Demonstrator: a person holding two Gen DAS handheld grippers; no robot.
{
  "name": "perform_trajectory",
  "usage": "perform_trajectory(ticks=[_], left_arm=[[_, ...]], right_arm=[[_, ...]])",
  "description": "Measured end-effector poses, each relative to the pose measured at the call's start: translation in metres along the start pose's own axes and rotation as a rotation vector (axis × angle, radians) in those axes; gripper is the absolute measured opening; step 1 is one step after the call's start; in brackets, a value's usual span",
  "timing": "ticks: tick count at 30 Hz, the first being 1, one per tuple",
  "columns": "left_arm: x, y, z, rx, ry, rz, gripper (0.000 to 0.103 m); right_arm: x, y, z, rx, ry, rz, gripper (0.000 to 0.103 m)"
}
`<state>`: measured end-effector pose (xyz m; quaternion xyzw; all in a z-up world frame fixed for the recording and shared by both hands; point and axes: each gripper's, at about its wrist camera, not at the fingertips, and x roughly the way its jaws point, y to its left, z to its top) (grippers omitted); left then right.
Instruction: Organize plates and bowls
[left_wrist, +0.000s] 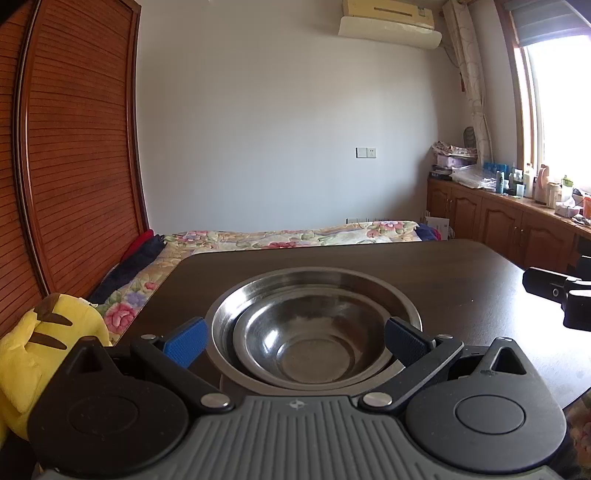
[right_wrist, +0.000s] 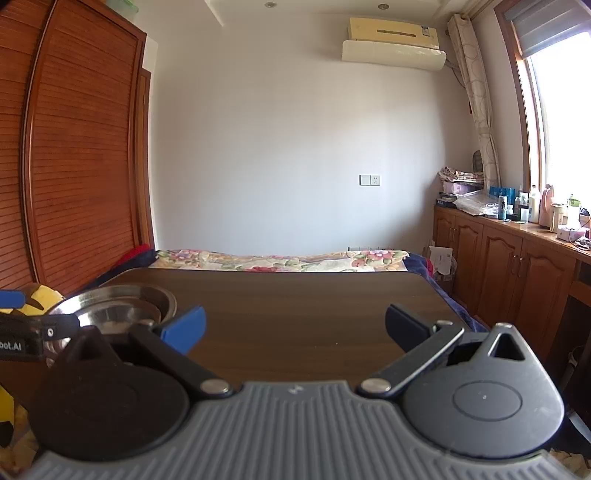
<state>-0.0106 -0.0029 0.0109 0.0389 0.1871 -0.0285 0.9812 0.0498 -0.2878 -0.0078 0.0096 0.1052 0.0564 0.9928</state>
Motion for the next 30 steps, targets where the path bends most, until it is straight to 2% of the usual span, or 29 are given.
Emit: perform_trajectory(ticks=[30], left_arm=[[0.0003, 0.0022, -0.0012, 0.002, 0.001, 0.001, 0.103]], right_arm=[[0.0014, -0.0042, -0.0007, -0.002, -0.002, -0.009, 0.103]])
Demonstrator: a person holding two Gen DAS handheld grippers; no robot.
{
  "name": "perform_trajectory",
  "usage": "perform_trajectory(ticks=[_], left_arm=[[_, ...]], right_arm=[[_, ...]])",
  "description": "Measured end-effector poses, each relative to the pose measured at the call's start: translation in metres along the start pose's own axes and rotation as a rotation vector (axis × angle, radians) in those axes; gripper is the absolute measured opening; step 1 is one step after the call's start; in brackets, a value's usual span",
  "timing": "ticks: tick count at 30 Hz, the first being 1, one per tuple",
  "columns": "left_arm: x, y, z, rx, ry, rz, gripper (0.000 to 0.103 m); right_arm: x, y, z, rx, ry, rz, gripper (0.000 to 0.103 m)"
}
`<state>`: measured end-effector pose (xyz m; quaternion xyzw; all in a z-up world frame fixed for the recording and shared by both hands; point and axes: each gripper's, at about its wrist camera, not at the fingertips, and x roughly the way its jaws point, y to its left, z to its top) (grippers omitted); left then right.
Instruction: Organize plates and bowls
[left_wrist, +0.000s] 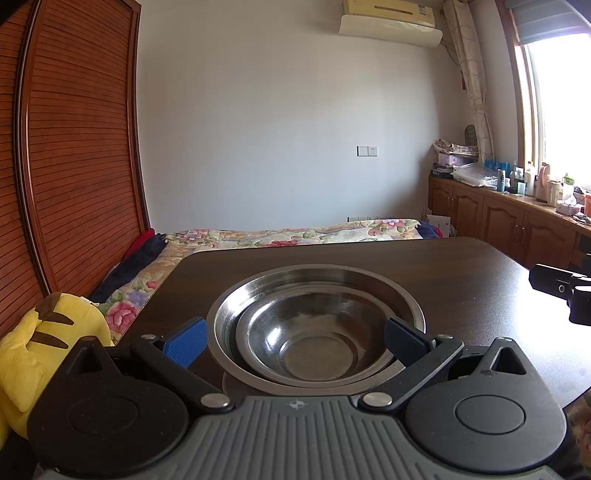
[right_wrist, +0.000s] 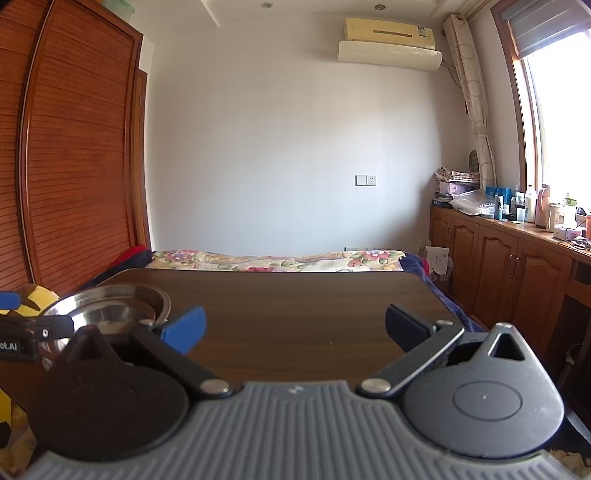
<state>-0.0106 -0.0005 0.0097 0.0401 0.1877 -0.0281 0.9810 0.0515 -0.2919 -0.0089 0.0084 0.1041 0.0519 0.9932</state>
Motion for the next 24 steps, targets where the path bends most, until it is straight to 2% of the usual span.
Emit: perform_trajectory(ticks=[24], left_arm=[[-0.0001, 0.0004, -0.0002, 0.0, -0.001, 0.001, 0.103]], right_arm=[[-0.0006, 0.0004, -0.0001, 0.003, 0.006, 0.0, 0.103]])
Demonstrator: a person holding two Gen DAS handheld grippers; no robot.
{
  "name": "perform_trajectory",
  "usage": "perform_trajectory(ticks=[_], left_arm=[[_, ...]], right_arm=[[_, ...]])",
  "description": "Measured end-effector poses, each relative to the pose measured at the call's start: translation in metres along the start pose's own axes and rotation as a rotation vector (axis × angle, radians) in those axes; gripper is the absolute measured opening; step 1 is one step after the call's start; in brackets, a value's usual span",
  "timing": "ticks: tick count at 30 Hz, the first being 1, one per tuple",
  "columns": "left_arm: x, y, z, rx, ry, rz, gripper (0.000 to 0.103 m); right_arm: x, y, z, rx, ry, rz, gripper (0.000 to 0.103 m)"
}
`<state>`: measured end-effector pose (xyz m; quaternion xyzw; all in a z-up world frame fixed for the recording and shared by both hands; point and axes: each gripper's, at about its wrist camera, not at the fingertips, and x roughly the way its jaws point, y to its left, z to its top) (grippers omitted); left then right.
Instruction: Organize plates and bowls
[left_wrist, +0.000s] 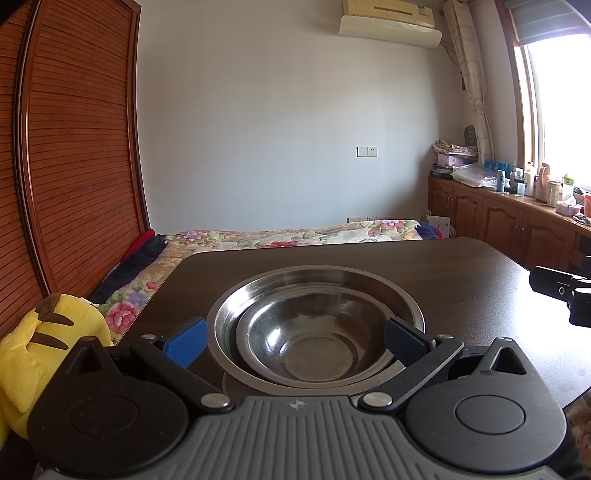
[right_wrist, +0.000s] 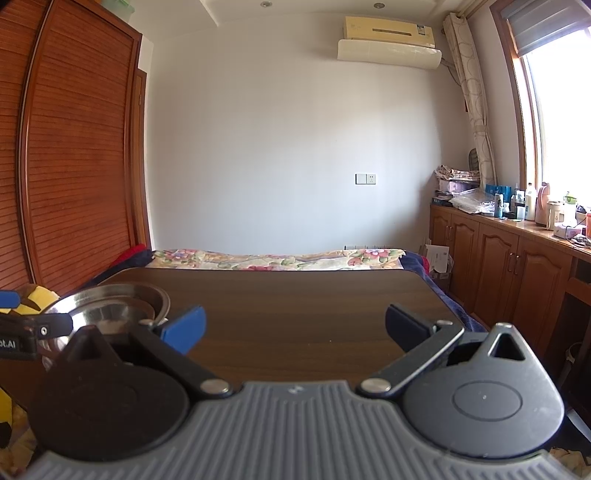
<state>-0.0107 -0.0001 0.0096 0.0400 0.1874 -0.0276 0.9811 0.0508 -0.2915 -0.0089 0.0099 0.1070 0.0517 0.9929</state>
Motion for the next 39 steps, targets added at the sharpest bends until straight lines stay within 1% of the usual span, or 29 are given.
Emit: perform_trajectory(ticks=[39], left_arm=[[-0.0022, 0.0003, 0.0024, 0.005, -0.003, 0.003, 0.103]], right_arm=[[0.0015, -0.0032, 0.0016, 0.008, 0.001, -0.001, 0.103]])
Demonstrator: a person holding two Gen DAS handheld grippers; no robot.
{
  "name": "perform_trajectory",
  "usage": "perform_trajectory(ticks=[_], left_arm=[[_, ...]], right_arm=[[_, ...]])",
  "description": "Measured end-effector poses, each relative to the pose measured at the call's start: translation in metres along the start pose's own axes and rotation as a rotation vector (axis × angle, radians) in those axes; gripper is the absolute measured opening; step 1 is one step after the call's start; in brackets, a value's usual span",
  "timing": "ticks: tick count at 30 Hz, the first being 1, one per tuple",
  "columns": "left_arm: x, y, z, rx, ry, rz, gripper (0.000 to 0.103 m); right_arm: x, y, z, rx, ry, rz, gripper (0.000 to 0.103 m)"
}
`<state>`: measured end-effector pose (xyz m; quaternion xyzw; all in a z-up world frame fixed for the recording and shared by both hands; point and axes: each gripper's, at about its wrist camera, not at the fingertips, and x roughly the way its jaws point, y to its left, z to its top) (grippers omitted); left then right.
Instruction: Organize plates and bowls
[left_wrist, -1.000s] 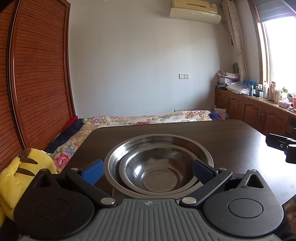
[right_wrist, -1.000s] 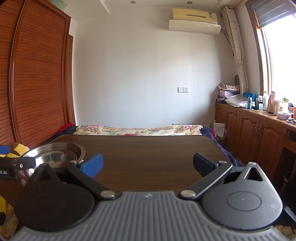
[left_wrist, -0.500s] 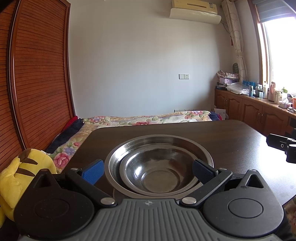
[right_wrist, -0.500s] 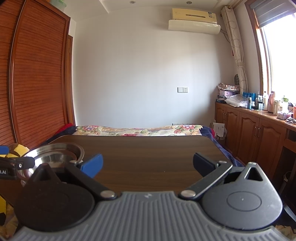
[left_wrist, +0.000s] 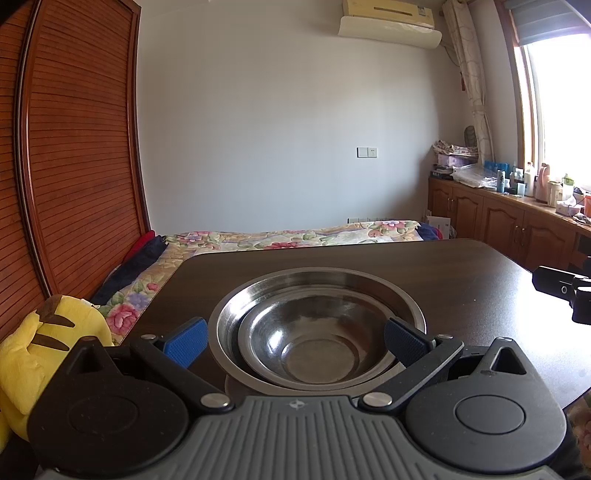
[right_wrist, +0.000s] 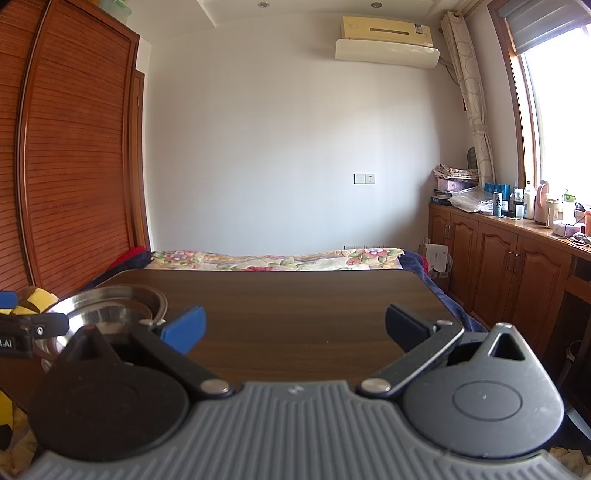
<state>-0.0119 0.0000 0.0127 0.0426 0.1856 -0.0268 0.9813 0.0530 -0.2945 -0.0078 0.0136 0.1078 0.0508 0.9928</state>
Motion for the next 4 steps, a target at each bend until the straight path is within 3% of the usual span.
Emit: perform_trajectory(ticks=[4], left_arm=[[-0.0005, -0.0003, -0.0004, 0.0, 0.001, -0.003, 0.103]], right_arm=[[0.0001, 0.0001, 0.0, 0.001, -0.001, -0.001, 0.103]])
